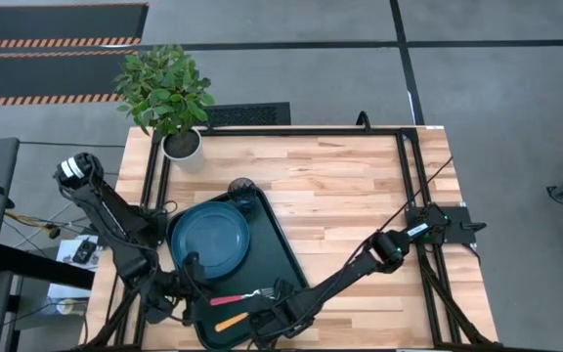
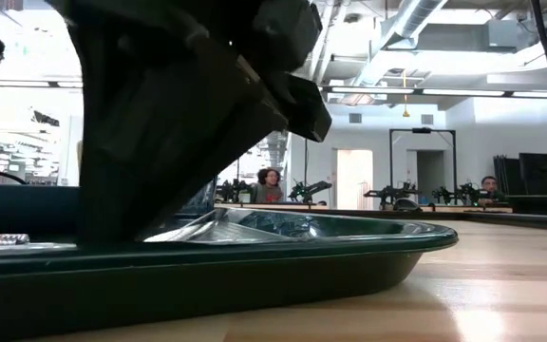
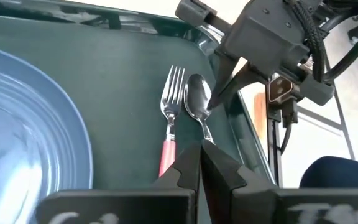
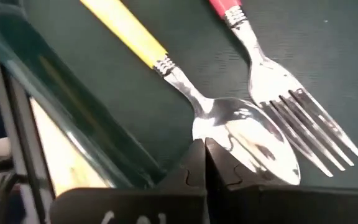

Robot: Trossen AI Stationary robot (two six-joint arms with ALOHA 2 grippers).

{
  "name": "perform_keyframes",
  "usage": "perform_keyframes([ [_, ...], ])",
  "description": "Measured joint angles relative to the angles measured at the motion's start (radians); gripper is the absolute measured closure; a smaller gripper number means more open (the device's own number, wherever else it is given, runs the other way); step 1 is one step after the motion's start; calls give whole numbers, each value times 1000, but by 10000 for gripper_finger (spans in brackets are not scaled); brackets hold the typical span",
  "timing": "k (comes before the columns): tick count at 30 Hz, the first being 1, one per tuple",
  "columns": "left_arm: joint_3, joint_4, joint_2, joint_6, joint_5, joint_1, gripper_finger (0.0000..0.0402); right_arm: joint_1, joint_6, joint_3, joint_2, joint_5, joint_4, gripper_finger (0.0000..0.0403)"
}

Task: Pick and place plate/cup/fork/spoon on tray
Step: Adjust the silverware on the black tray

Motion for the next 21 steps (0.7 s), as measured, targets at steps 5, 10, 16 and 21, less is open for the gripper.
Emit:
perform_keyframes([
  [5,0,43,67,-29,7,-8,401,8,-16,1,-52,6,-26,394],
  [10,7,57,179,-51,30,-7,401,16,-27,2,-106,39,-63,394],
  [16,62,41,279,-54,34,-4,401,36,-27,2,-150,114,-72,394],
  [21,98,-9,326,-75,34,-4,401,39,-16,2,-149,133,-71,394],
])
